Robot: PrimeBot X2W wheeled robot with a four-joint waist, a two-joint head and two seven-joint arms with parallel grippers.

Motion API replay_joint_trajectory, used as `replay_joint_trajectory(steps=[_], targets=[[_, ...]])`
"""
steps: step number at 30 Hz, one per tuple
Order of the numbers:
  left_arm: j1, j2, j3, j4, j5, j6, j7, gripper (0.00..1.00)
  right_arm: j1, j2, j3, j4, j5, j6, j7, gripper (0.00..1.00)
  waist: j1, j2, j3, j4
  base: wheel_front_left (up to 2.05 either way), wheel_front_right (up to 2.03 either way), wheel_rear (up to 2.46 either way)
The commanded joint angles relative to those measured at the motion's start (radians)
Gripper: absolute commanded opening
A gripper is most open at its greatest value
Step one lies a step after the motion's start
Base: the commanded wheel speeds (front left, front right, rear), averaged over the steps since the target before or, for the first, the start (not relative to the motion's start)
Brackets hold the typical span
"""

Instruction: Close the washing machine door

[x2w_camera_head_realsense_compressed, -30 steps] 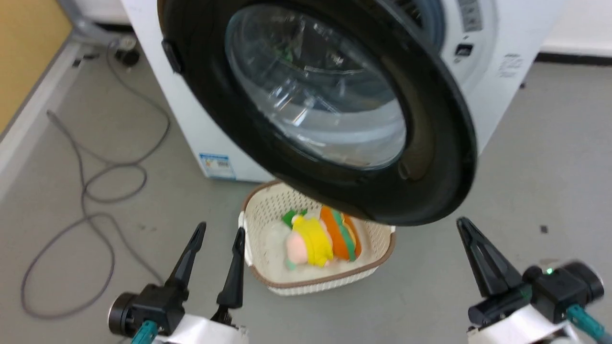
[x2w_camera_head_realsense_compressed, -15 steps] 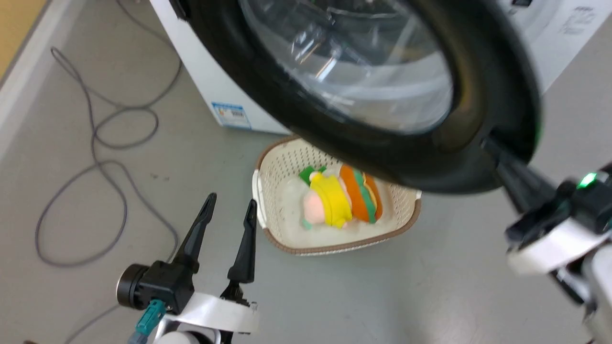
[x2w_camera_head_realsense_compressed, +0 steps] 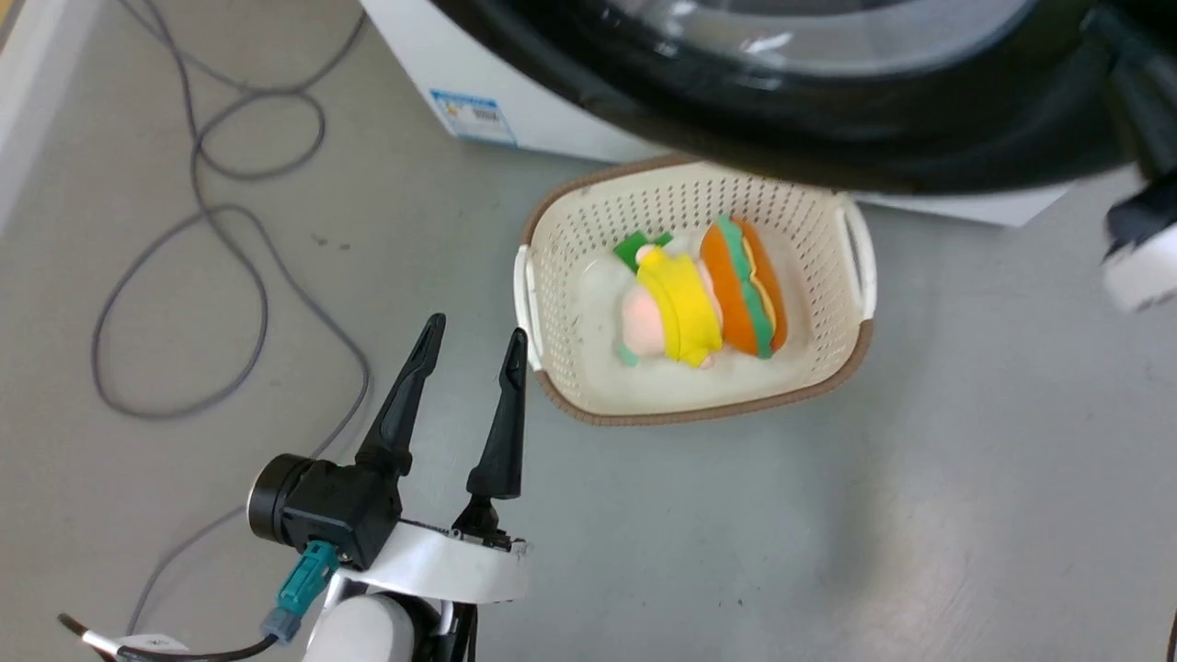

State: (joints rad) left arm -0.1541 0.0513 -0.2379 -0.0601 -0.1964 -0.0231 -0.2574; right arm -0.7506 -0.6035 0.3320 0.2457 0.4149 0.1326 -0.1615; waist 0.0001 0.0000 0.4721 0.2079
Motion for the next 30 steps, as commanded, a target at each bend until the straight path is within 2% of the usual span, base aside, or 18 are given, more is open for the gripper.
replay_joint_trajectory(steps=[1, 12, 17, 23, 30], targets=[[-0.017, -0.001, -0.003, -0.005, -0.006, 0.008, -0.004, 1.00, -0.051, -0.005, -0.017, 0.025, 0.012, -0.002, 0.017, 0.00, -0.0001, 0.0000, 0.025, 0.012, 0.00, 0.00, 0.00], [-0.035, -0.001, -0.018, -0.003, -0.015, 0.021, -0.004, 1.00, -0.215, 0.049, -0.125, 0.211, 0.032, -0.002, 0.075, 0.00, -0.0001, 0.0000, 0.051, 0.026, 0.00, 0.00, 0.00], [-0.040, -0.001, -0.021, 0.002, -0.020, 0.025, -0.004, 1.00, -0.235, 0.063, -0.135, 0.253, 0.022, -0.002, 0.067, 0.00, -0.0001, 0.0000, 0.044, 0.024, 0.00, 0.00, 0.00], [-0.029, -0.001, -0.009, 0.015, -0.027, 0.028, -0.004, 1.00, -0.186, 0.089, -0.116, 0.280, 0.024, -0.002, 0.017, 0.00, -0.0001, 0.0000, -0.015, -0.001, 0.00, 0.00, 0.00], [0.006, -0.001, 0.033, 0.049, -0.027, 0.023, -0.004, 1.00, -0.048, 0.128, -0.074, 0.267, 0.015, -0.002, -0.056, 0.00, -0.0001, 0.0000, -0.143, -0.065, 0.00, 0.00, 0.00]])
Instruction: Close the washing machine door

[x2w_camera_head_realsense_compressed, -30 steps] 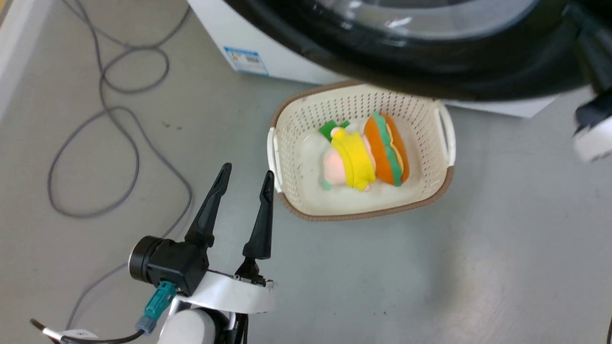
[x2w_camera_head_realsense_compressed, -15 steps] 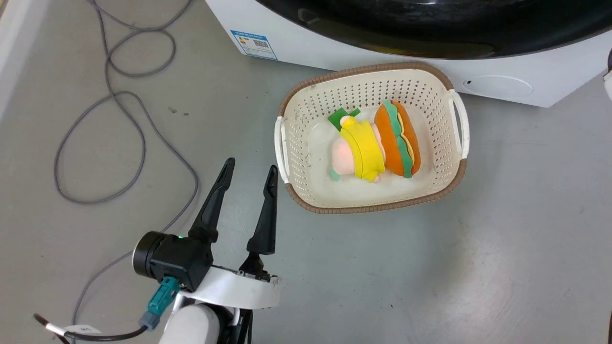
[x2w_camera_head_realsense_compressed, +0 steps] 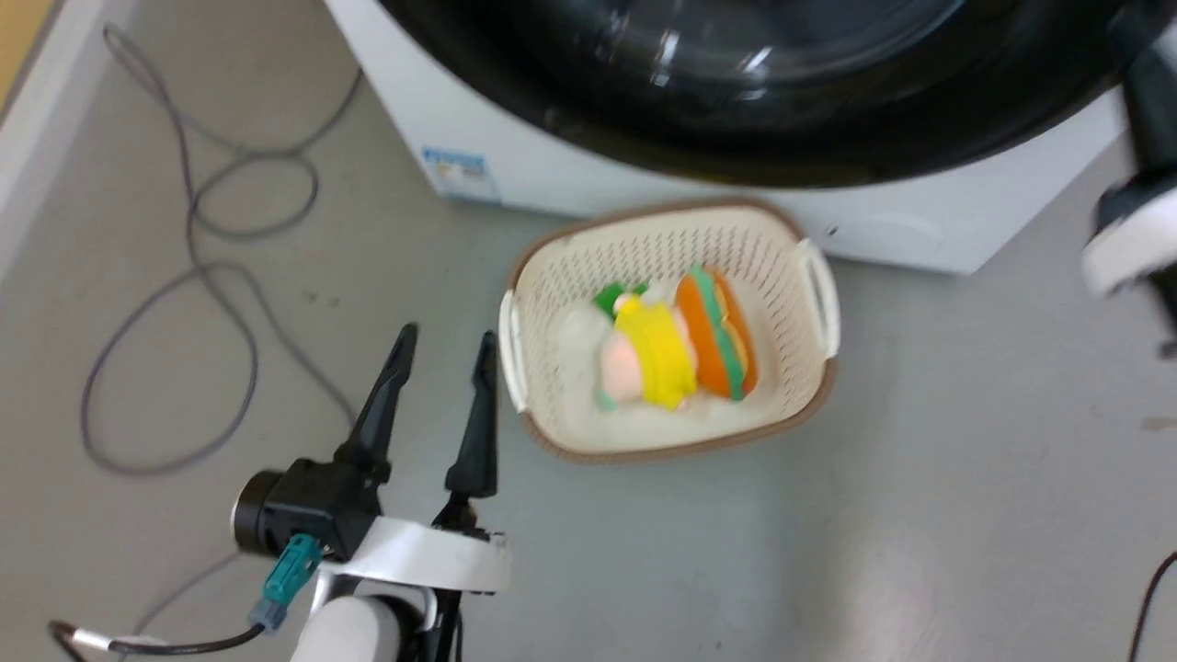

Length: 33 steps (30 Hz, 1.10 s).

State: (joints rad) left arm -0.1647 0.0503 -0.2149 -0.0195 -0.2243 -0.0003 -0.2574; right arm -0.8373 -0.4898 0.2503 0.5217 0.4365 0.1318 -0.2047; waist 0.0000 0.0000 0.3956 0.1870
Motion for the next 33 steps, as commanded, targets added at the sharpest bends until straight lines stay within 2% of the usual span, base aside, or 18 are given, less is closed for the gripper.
replay_joint_trajectory(steps=[1, 3, 9, 12, 21, 30, 31, 32, 33], targets=[[0.023, 0.000, 0.017, 0.013, 0.003, 0.003, -0.004, 1.00, 0.063, 0.021, 0.013, -0.017, -0.010, -0.001, -0.019, 0.00, 0.0000, 0.0000, -0.085, -0.055, 0.00, 0.00, 0.00], [0.034, 0.000, 0.032, 0.016, 0.001, 0.013, -0.004, 1.00, 0.112, 0.046, -0.002, -0.039, 0.016, -0.001, -0.028, 0.00, 0.0000, 0.0000, -0.119, -0.073, 0.00, 0.00, 0.00], [0.069, 0.000, 0.061, 0.028, 0.020, 0.022, -0.004, 1.00, 0.243, 0.078, -0.020, -0.126, -0.006, -0.001, -0.042, 0.00, 0.0000, 0.0000, -0.199, -0.116, 0.00, 0.00, 0.00], [0.094, 0.000, 0.077, 0.037, 0.019, 0.025, -0.004, 1.00, 0.329, 0.118, -0.063, -0.172, 0.003, -0.001, -0.046, 0.00, 0.0000, 0.0000, -0.239, -0.135, 0.00, 0.00, 0.00], [0.156, 0.000, 0.096, 0.062, 0.051, 0.028, -0.004, 1.00, 0.609, 0.239, -0.224, -0.339, -0.171, -0.001, -0.050, 0.00, 0.0000, 0.0000, -0.323, -0.167, 0.00, 0.00, 0.00], [0.184, 0.000, 0.093, 0.098, 0.046, 0.017, -0.004, 1.00, 0.805, 0.350, -0.325, -0.419, -0.224, -0.001, -0.049, 0.00, 0.0000, 0.0000, -0.367, -0.162, 0.00, 0.00, 0.00], [0.189, 0.000, 0.094, 0.102, 0.045, 0.018, -0.004, 1.00, 0.825, 0.359, -0.333, -0.424, -0.230, -0.001, -0.049, 0.39, 0.0000, 0.0000, -0.371, -0.161, 0.00, 0.00, 0.00], [0.193, 0.000, 0.094, 0.105, 0.044, 0.019, -0.004, 1.00, 0.843, 0.368, -0.340, -0.428, -0.233, -0.001, -0.050, 1.00, 0.0000, 0.0000, -0.375, -0.161, 0.00, 0.00, 0.00], [0.197, 0.000, 0.094, 0.109, 0.044, 0.019, -0.004, 1.00, 0.858, 0.375, -0.343, -0.429, -0.236, -0.001, -0.051, 1.00, 0.0000, 0.0000, -0.380, -0.161, 0.00, 0.00, 0.00]])
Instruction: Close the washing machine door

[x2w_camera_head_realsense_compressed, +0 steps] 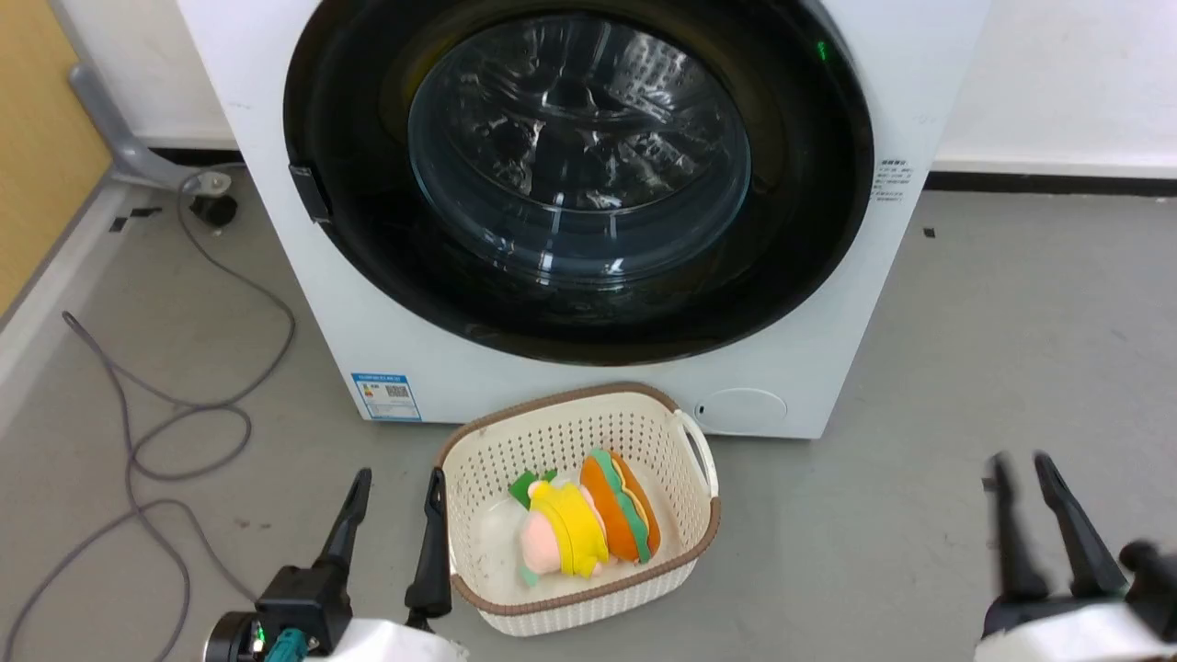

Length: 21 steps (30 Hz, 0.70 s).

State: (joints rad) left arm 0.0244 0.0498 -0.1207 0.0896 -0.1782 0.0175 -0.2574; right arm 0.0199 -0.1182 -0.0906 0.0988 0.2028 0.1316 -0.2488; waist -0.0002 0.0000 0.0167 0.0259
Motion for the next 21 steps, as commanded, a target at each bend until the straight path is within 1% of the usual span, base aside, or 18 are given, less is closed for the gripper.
replay_joint_trajectory(steps=[1, 6, 13, 21], targets=[[0.012, 0.000, 0.000, 0.004, -0.002, 0.001, -0.004, 1.00, 0.016, 0.006, 0.002, -0.005, -0.006, -0.001, -0.007, 1.00, 0.0002, 0.0000, -0.005, 0.001, 0.00, 0.00, 0.00], [0.026, 0.000, -0.011, 0.025, -0.005, -0.017, -0.004, 1.00, 0.060, 0.014, 0.010, -0.004, -0.023, -0.001, -0.010, 1.00, 0.0002, 0.0000, -0.018, 0.002, 0.00, 0.00, 0.00], [0.026, 0.000, -0.011, 0.036, 0.017, -0.017, -0.004, 1.00, 0.070, 0.029, -0.001, -0.012, -0.032, -0.001, -0.012, 1.00, 0.0002, 0.0000, -0.021, 0.002, 0.00, 0.00, 0.00], [0.027, 0.000, -0.006, 0.034, 0.032, -0.015, -0.004, 1.00, 0.072, 0.039, 0.009, -0.032, -0.045, -0.001, -0.013, 1.00, 0.0002, 0.0000, -0.025, 0.004, 0.00, 0.00, 0.00]])
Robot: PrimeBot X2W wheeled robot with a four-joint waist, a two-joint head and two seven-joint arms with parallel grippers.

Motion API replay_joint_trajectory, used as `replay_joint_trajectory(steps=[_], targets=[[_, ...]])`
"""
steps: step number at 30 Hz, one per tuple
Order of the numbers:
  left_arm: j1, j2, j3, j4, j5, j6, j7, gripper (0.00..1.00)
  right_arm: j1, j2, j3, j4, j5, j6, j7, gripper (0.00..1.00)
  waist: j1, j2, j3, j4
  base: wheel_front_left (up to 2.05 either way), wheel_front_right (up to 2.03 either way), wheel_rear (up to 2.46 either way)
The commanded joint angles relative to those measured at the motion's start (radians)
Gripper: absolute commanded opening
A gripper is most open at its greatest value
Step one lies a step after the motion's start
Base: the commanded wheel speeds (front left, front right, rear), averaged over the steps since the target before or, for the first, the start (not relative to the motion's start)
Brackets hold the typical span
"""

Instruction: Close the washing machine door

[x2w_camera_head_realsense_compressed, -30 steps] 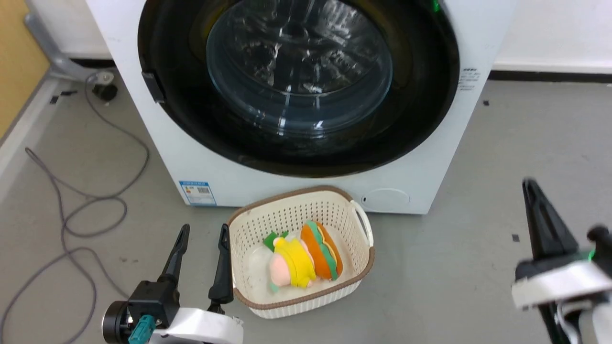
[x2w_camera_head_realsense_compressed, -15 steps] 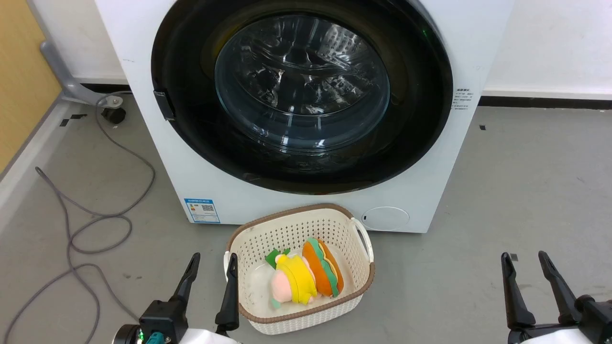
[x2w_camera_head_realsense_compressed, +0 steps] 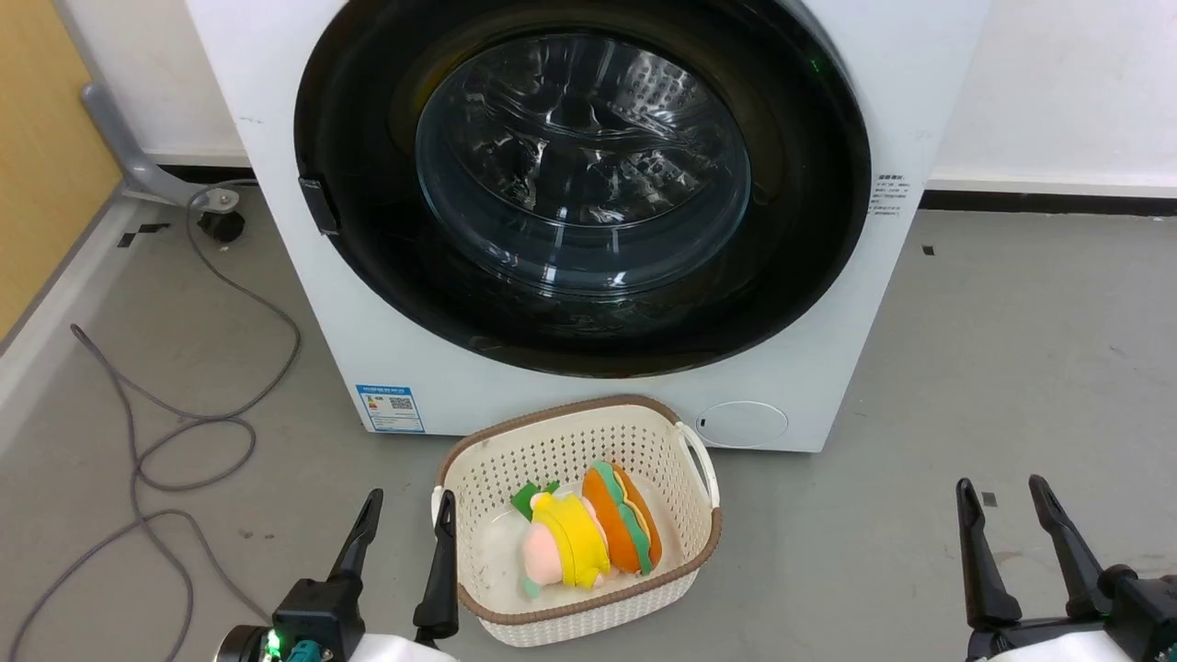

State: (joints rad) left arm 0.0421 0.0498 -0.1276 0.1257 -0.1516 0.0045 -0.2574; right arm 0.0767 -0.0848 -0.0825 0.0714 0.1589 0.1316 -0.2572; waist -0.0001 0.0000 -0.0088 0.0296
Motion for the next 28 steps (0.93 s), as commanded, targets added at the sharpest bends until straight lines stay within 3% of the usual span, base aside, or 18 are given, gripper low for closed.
replay_joint_trajectory(steps=[1, 2, 3, 28], targets=[[0.011, 0.000, 0.001, -0.001, 0.002, -0.005, -0.004, 1.00, 0.015, 0.006, 0.003, -0.007, -0.002, -0.001, -0.004, 1.00, 0.0001, 0.0000, 0.000, 0.000, 0.00, 0.00, 0.00], [0.013, 0.000, 0.000, 0.000, -0.004, -0.007, -0.004, 1.00, 0.015, 0.007, 0.003, -0.010, -0.003, -0.001, -0.004, 1.00, 0.0001, 0.0000, -0.001, -0.001, 0.00, 0.00, 0.00], [0.000, 0.000, 0.000, 0.000, -0.005, -0.004, 0.000, 0.00, 0.000, 0.003, 0.002, -0.007, 0.000, 0.000, 0.000, 0.00, 0.0001, 0.0000, -0.001, -0.001, 0.00, 0.00, 0.00], [-0.007, 0.000, 0.022, -0.022, 0.022, -0.004, 0.046, 0.00, -0.014, 0.008, 0.016, -0.017, -0.028, 0.000, 0.045, 0.00, 0.0001, 0.0000, 0.001, -0.006, 0.00, 0.00, 0.00]])
